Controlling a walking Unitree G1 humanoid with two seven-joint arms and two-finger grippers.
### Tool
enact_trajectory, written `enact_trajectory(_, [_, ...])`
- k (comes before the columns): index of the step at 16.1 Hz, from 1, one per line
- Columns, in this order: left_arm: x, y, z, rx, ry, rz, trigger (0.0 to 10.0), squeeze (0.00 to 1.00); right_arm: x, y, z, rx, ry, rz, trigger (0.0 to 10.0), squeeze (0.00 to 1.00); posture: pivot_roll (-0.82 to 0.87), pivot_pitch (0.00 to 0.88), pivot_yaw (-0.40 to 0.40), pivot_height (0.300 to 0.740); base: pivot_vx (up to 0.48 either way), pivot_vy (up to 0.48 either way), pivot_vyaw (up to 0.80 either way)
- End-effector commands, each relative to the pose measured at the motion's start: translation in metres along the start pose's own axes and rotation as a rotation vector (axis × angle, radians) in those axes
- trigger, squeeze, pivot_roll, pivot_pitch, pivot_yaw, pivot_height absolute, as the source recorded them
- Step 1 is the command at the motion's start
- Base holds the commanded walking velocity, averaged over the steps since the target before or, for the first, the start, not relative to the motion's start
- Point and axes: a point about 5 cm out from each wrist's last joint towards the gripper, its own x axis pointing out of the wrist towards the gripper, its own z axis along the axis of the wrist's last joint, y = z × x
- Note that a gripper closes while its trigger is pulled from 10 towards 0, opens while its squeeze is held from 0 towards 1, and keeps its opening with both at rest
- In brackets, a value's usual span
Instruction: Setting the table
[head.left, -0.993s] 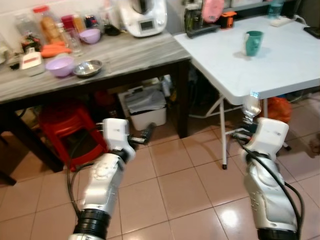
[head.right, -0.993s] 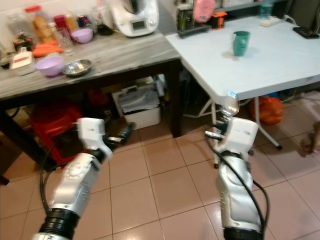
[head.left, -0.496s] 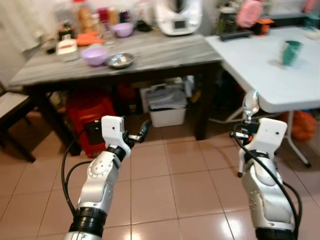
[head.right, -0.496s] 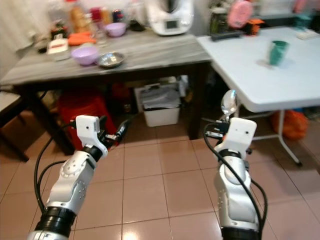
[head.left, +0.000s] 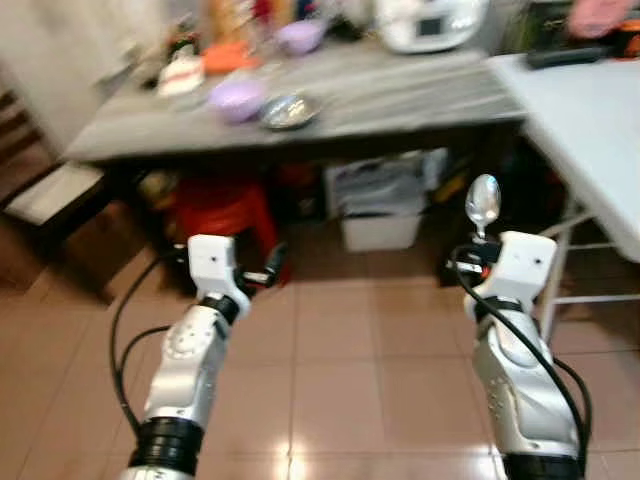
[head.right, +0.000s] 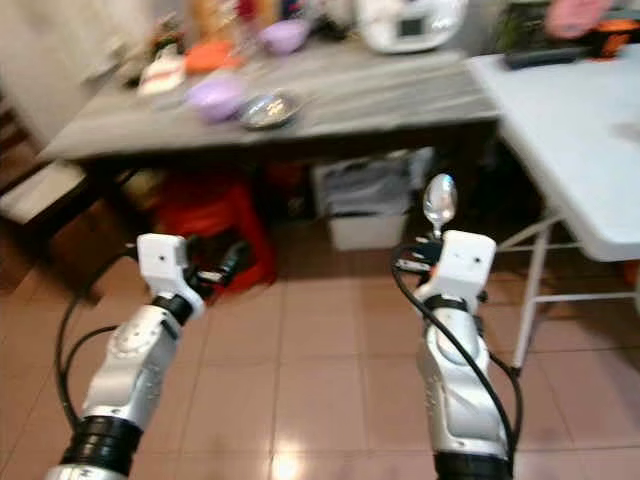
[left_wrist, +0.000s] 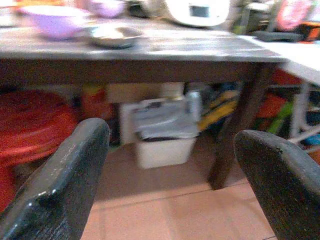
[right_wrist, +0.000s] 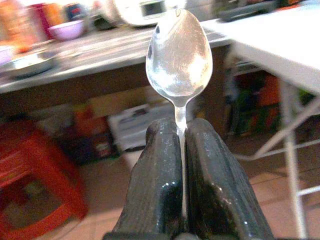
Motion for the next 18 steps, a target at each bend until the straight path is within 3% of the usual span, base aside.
enact_trajectory(1, [-0.0008, -0.0012, -0.0001, 0.008, 0.003, -0.011, 10.0, 0.0, 0.0003, -0.0019, 0.0048, 0.003, -0.018, -0.01, 10.0, 0.0, -0.13, 0.035, 0.09, 0.74, 0.352, 0.0, 0.0])
enact_trajectory(6, [-0.0009, -0.0009, -0.0006, 0.011, 0.005, -0.008, 10.0, 0.0, -0.0004, -0.0022, 0.0043, -0.002, -0.016, -0.007, 10.0, 0.0, -0.13, 0.036, 0.092, 0.74, 0.353, 0.0, 0.0])
enact_trajectory(9, [-0.0018, -0.0008, -0.0012, 0.013, 0.007, -0.004, 10.0, 0.0, -0.0005, -0.0023, 0.0047, -0.002, -0.018, -0.005, 10.0, 0.0, -0.13, 0.038, 0.088, 0.74, 0.352, 0.0, 0.68])
enact_trajectory(18, [-0.0013, -0.002, -0.0015, 0.013, 0.01, -0.009, 10.0, 0.0, -0.0008, -0.0023, 0.0041, 0.001, -0.014, -0.008, 10.0, 0.0, -0.13, 0.038, 0.09, 0.74, 0.351, 0.0, 0.0])
